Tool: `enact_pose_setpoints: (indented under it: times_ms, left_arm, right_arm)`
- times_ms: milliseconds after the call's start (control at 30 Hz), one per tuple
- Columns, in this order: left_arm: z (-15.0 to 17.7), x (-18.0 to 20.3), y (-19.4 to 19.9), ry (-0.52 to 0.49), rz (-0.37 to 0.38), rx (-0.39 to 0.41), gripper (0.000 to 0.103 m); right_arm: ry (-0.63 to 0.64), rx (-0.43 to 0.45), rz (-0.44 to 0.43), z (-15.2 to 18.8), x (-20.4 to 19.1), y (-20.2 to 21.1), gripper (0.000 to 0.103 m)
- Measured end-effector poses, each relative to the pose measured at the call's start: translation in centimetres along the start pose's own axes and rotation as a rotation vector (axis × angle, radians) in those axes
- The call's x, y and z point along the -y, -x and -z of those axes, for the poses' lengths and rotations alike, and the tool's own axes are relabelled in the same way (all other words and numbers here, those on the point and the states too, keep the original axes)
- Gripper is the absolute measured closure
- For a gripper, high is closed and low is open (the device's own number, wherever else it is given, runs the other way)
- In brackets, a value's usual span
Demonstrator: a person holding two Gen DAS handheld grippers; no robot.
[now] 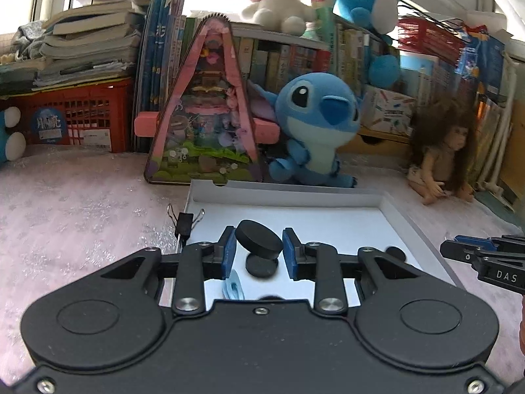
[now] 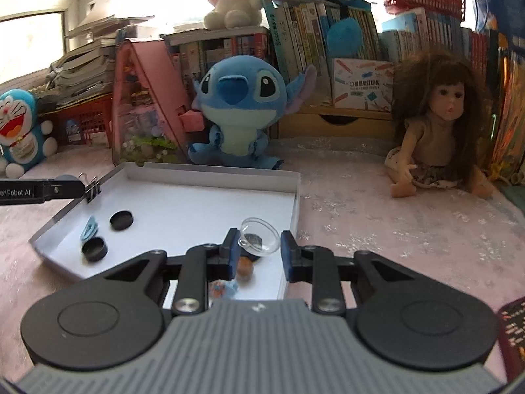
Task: Organize rigid objects
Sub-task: 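Carry both lids into the white box and open both tools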
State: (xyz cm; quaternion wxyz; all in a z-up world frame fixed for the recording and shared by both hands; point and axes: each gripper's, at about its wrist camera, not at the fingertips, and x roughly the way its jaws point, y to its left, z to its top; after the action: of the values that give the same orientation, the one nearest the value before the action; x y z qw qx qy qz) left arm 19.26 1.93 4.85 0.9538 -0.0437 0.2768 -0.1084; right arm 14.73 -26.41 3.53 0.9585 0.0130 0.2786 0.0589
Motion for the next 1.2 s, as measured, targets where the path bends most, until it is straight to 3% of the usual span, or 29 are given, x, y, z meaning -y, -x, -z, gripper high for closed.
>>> enact_pose_setpoints:
  times_ms: [200,467,1200]
  left_arm:
    - [-1.0,-0.5,-3.8,0.013,-0.013,-0.035,0.075]
    - [-0.9,-0.3,-6.9,-0.009,-0.048,-0.073,0.075]
    - [0.4,-0.2,-9.0,-0.015,-0.075,-0.117,0.075]
  right_arm:
    - [-0.084,-0.069,-0.019,-1.2,1.0,-4.3,0.072]
    - [-0.063,-0.118,0.022,-2.0,0.8,-7.9,0.072]
    - [0.014,-0.148,0.059,-1.8,-0.9,-9.9,0.072]
